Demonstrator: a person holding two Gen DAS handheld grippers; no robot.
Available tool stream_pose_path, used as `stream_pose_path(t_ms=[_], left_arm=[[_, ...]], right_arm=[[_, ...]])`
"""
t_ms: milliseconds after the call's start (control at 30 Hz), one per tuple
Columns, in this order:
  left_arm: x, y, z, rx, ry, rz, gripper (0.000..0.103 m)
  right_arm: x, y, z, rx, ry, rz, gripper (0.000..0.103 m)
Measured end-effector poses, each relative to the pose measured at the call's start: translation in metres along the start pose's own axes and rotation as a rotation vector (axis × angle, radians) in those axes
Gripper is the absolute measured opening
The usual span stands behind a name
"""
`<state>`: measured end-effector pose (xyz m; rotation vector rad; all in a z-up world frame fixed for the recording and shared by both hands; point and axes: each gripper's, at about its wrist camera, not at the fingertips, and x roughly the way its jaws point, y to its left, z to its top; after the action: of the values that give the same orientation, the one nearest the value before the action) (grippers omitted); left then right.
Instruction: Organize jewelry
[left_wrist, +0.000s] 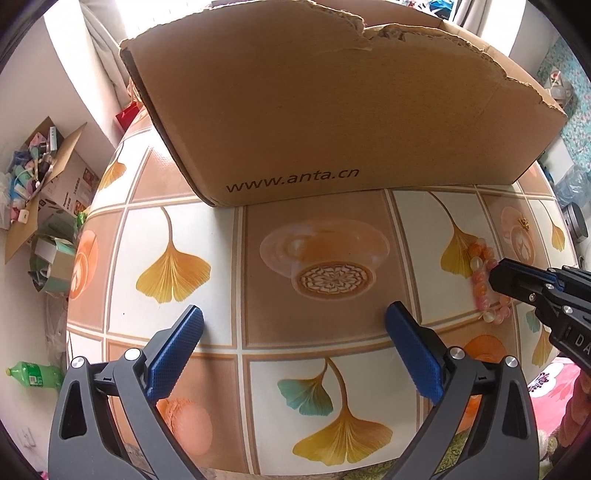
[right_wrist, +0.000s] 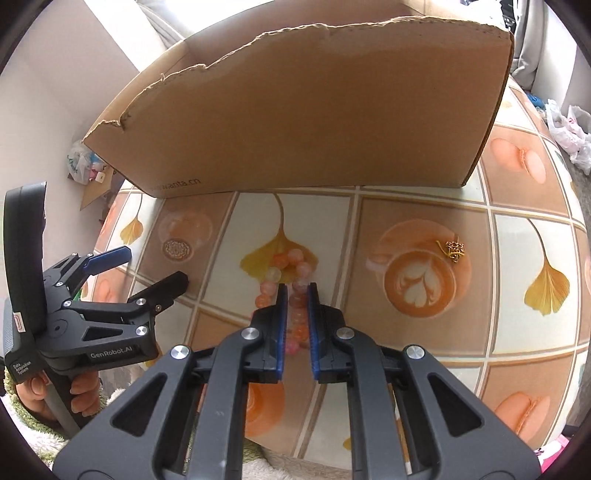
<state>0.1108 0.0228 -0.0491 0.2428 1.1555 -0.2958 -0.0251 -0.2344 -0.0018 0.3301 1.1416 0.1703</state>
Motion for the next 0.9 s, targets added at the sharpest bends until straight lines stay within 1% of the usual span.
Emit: stream_pose_path(t_ms=[33,67,100,133,167,200,267,300,400,533,567,600,900], left_arm=[[0.000,0.000,0.000,-0.001,0.000,0.001,0.096],[0.000,0.000,0.000,-0.002,-0.001,0.001,0.096],[-0.001,0.000,0.000,-0.004,-0.001,0.001,0.096],[0.000,0.000,0.000,-0.005,-0.002,0.001,0.096],[0.000,0.001,0.001,-0.005,-0.002,0.001,0.096],[0.000,0.001,0.000,-0.006,-0.003,0.001,0.096],[0.000,0.001,0.001,-0.007,-0.004,0.001,0.096],[0.000,0.001,0.001,-0.007,-0.005,0.001,0.096],[0.000,0.001,0.000,-0.007,-0.005,0.001,0.096],[0.000,0.002,0.001,-0.007,-0.005,0.000,0.096],[0.000,0.002,0.001,-0.007,-0.005,0.000,0.096],[0.000,0.002,0.001,-0.007,-0.005,0.000,0.096],[0.000,0.001,0.000,-0.005,-0.008,0.000,0.096]], right_arm=[[-0.001,-0.001,0.000,0.003,0.000,-0.002,0.015],[-0.003,-0.002,0.000,0.010,-0.004,-0.008,0.024],[-0.005,-0.004,-0.001,0.015,-0.009,-0.017,0.035],[-0.008,-0.006,-0.001,0.018,-0.011,-0.032,0.041],[-0.010,-0.008,-0.001,0.019,-0.010,-0.046,0.053],[-0.011,-0.009,-0.001,0.017,-0.011,-0.063,0.062],[-0.015,-0.011,-0.003,0.008,-0.012,-0.089,0.066],[-0.017,-0.012,-0.004,0.006,-0.008,-0.092,0.070],[-0.019,-0.014,-0.010,-0.008,0.010,-0.099,0.078],[-0.016,-0.014,-0.017,-0.029,0.037,-0.121,0.082],[-0.015,-0.014,-0.018,-0.032,0.043,-0.123,0.086],[-0.011,-0.013,-0.019,-0.034,0.047,-0.126,0.088],[-0.002,-0.004,-0.027,-0.129,0.054,-0.207,0.095]])
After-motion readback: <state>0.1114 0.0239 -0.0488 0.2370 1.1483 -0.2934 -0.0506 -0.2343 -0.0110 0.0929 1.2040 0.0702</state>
